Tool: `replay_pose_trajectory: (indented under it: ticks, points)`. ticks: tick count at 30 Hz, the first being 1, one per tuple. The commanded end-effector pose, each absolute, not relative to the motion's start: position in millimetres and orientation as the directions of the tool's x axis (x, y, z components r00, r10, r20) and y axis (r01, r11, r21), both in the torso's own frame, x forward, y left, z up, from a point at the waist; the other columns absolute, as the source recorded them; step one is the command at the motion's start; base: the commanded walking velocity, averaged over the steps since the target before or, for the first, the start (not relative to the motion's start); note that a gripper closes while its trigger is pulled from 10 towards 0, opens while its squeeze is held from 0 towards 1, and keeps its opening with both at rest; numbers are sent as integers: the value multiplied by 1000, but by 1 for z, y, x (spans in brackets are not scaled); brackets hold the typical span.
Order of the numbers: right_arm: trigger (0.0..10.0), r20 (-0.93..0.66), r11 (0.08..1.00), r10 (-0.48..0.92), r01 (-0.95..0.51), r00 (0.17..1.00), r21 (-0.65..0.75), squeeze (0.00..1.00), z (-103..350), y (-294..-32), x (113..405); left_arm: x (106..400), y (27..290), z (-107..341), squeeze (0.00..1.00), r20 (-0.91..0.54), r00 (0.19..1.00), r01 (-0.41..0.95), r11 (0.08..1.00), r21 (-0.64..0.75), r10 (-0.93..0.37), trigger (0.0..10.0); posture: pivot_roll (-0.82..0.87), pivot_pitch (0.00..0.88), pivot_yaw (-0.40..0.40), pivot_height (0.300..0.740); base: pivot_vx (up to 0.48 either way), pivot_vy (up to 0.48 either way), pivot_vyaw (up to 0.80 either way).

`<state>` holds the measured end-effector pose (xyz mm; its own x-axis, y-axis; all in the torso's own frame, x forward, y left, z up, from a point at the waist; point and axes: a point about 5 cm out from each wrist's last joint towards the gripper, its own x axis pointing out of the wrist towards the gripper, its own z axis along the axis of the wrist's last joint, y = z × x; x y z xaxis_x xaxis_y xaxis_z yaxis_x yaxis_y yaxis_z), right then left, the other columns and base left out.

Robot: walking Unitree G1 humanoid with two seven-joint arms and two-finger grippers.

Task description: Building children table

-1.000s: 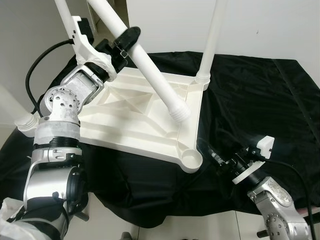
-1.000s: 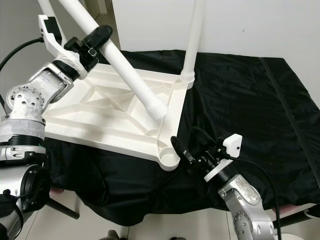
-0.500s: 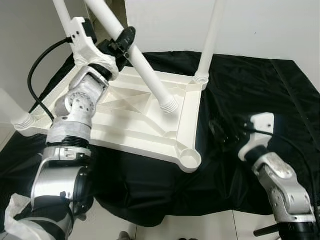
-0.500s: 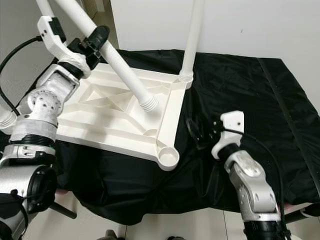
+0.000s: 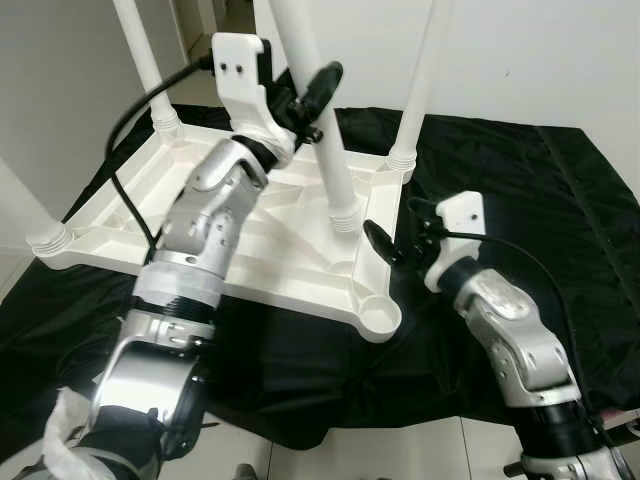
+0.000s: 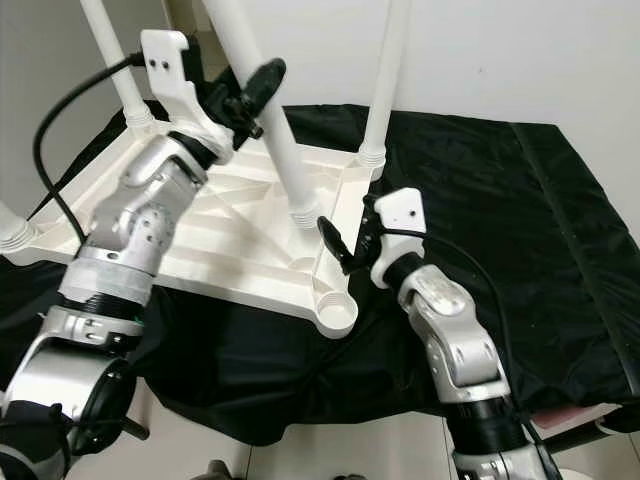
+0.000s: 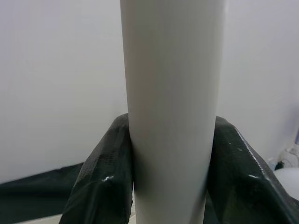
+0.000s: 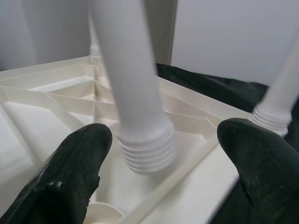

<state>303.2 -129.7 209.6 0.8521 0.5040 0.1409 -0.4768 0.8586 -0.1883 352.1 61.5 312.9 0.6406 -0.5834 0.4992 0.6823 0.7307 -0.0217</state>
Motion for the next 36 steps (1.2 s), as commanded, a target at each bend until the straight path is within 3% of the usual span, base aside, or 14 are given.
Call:
replay_pose_trajectory:
  ticks: [1, 19, 32, 34, 35, 36]
  points:
    - [10000, 120, 852, 512, -485, 851, -197, 0, 206, -123, 306, 345, 54, 319, 0, 524, 582, 705, 707, 54, -622, 10000, -41, 20, 4, 740, 0, 0, 0]
    - [10000, 75, 819, 465, -396, 882, -415, 0, 203, -107, 330, 322, 12, 315, 0, 526, 501, 755, 644, 123, -687, 10000, -35, 5, 1, 740, 0, 0, 0]
    - [10000, 162, 870, 380, -292, 911, -398, 0, 208, -108, 345, 323, 10, 321, 0, 540, 502, 741, 658, 134, -675, 10000, -26, 12, 2, 740, 0, 0, 0]
    - [9490, 169, 876, 373, -286, 912, -387, 0, 208, -108, 346, 323, 11, 322, 0, 542, 502, 739, 660, 135, -674, 10000, -24, 14, 1, 740, 0, 0, 0]
    - [7294, 168, 881, 368, -286, 914, -377, 0, 206, -108, 346, 323, 11, 323, 0, 544, 503, 737, 662, 137, -672, 10000, -24, 15, 2, 740, 0, 0, 0]
    - [7294, 168, 881, 368, -286, 914, -377, 0, 206, -108, 346, 323, 11, 323, 0, 544, 503, 737, 662, 137, -672, 10000, -24, 15, 2, 740, 0, 0, 0]
